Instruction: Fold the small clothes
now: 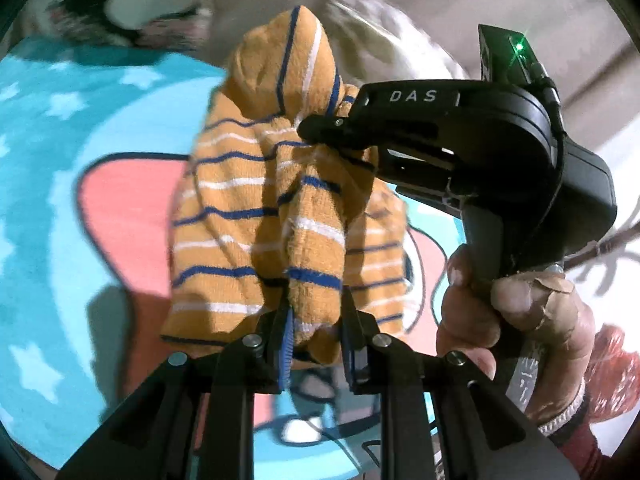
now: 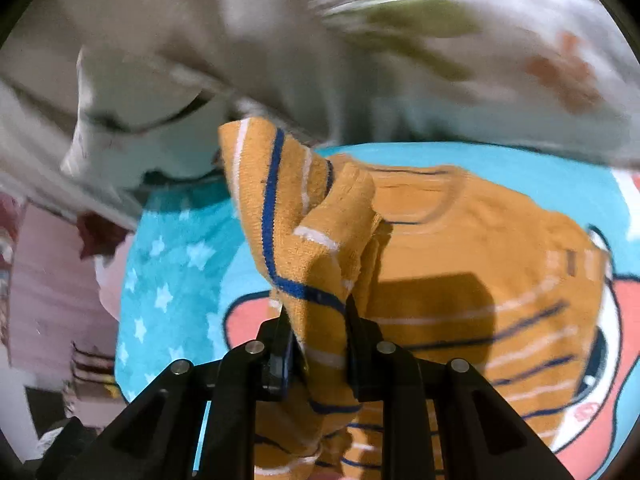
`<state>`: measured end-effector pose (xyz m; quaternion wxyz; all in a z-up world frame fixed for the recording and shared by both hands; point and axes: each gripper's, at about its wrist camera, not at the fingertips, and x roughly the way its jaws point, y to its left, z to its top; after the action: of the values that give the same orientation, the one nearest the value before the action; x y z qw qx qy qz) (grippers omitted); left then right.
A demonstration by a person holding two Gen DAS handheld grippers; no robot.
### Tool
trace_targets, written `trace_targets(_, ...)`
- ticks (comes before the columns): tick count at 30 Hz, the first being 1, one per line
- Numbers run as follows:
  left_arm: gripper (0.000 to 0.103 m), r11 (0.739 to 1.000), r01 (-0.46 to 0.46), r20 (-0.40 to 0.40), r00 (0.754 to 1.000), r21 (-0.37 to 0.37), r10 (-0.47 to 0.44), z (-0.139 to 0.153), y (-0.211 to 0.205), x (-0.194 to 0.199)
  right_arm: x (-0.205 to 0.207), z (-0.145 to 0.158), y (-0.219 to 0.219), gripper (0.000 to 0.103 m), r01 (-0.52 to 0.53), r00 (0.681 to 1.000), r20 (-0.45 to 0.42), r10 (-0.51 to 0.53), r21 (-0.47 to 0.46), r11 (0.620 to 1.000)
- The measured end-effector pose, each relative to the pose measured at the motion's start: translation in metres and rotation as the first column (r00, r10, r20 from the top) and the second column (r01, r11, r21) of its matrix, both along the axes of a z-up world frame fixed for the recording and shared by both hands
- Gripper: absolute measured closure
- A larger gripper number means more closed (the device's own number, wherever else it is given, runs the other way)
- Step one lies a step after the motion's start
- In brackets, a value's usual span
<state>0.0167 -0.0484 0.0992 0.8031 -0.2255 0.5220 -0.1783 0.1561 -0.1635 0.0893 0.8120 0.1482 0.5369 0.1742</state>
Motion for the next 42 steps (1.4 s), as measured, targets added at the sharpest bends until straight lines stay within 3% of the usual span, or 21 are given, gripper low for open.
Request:
trace_targets(5, 0.084, 0.996, 0.084, -0.008, 0.996, 0.029, -0.084, -0.002, -0.07, 0.008, -0.01, -0.004, -0.076, 0.081, 0.084, 0.996, -0.011, -0.083, 0.055, 0.995)
trace_targets(13, 0.084, 0.977, 0.187, -0.067, 0.981, 0.102, -0.181, -0.033, -0.146, 0.029, -0.026, -0.049, -0.175, 0.081, 0.19, 0.979, -0.099, -0.176, 0.15, 0.97)
trace_targets(16, 0.084, 0.971, 0.202, -0.094, 0.977, 0.127, -0.191, -0.04, -0.156, 0.039, -0.026, -0.073, -0.195, 0.069, 0.216, 0.973, -0.124, -0.195, 0.188, 0.958)
trace_targets(19, 0.075, 0.969, 0.217, -0.1, 0.974, 0.12, -0.206, -0.032, -0.151, 0.037, -0.034, -0.075, -0.22, 0.053, 0.25, 0.966, -0.126, -0.225, 0.237, 0.939)
trace_targets(21, 0.065, 0.97, 0.217, -0.086, 0.974, 0.114, -0.208, -0.021, -0.139, 0.023, -0.04, -0.07, -0.238, 0.051, 0.263, 0.964, -0.108, -0.243, 0.249, 0.932)
trace_targets(26, 0.058, 0.98, 0.141, -0.036, 0.99, 0.142, -0.137, -0.006, -0.1, 0.012, -0.059, -0.047, -0.255, 0.051, 0.25, 0.968, -0.052, -0.245, 0.271, 0.93)
trace_targets(28, 0.057, 0.982, 0.088, -0.039, 0.996, 0.165, -0.083, -0.009, -0.081, 0.016, -0.067, -0.041, -0.243, 0.047, 0.205, 0.979, -0.04, -0.202, 0.277, 0.939)
trace_targets(30, 0.057, 0.979, 0.025, -0.058, 0.998, 0.2, -0.013, -0.014, -0.063, 0.023, -0.076, -0.042, -0.23, 0.037, 0.16, 0.987, -0.042, -0.154, 0.265, 0.951)
trace_targets(34, 0.057, 0.966, -0.045, -0.031, 0.998, 0.254, 0.055, -0.009, -0.048, 0.021, -0.098, -0.049, -0.19, 0.037, 0.105, 0.994, -0.022, -0.103, 0.142, 0.984)
trace_targets(35, 0.057, 0.962, -0.058, -0.022, 0.998, 0.267, 0.066, -0.009, -0.046, 0.025, -0.103, -0.05, -0.187, 0.038, 0.105, 0.994, -0.004, -0.105, 0.121, 0.987)
trace_targets(38, 0.055, 0.959, -0.075, -0.034, 0.996, 0.272, 0.087, -0.014, -0.04, 0.031, -0.108, -0.063, -0.174, 0.089, 0.055, 0.998, -0.034, -0.052, 0.112, 0.992)
trace_targets(42, 0.055, 0.958, -0.092, -0.05, 0.993, 0.271, 0.11, -0.02, -0.037, 0.027, -0.106, -0.084, -0.191, 0.09, 0.118, 0.991, -0.075, -0.111, 0.091, 0.989)
